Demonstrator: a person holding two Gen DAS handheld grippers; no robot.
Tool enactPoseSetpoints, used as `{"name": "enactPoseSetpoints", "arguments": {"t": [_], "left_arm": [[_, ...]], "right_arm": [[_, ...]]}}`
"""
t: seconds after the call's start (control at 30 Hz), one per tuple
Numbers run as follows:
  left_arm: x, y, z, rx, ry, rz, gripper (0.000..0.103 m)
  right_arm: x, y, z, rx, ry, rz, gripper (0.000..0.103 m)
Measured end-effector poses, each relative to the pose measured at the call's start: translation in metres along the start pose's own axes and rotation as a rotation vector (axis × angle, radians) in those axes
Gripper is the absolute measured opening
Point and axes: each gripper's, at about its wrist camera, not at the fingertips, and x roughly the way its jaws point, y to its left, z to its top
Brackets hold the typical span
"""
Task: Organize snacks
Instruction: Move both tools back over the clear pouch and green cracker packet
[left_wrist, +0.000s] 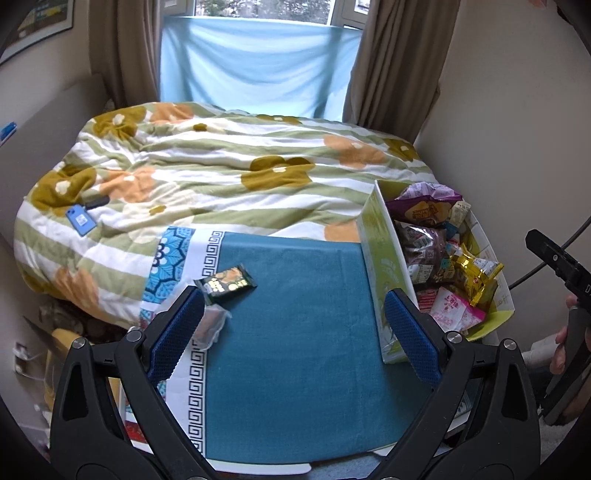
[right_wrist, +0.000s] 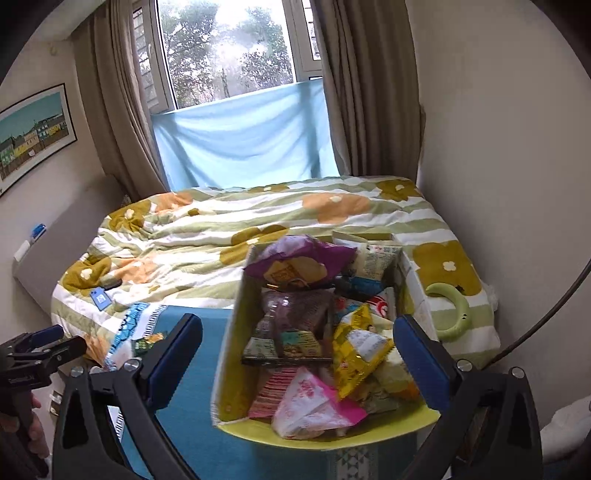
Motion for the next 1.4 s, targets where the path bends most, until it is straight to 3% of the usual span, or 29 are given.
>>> {"name": "enactPoseSetpoints", "arguments": {"t": [0.3,0.67,0.97,1.17,1.4], "left_arm": [[-0.002,0.072,-0.005,-0.035,0.025,0.021,0.097],[0.047,0.141,-0.024,-0.051,0.168,0.015,0.097],[0.126,0.153,-0.040,-0.115,0.290,0.016,0.097],[0.182,0.154,-0.049,-0.205,0.305,0.072,0.097],[0.231,0.150,-0.061,-0.245,0.335,0.160,0.097]], "right_arm": [[-0.004,0.083,0.005,0.009,-0.046,0.090,0.103],[0.050,0.169,-0.010,-0.002,0.071,0.126,0.103],[0.102,0.214,-0.035,0.019,0.171,0.122,0.103],[0.153,0.222,-0.045,-0.011,0.237,0.124,0.103],[0.228,0.220,-0.056,-0.020,0.328,0.143,0.103]]}}
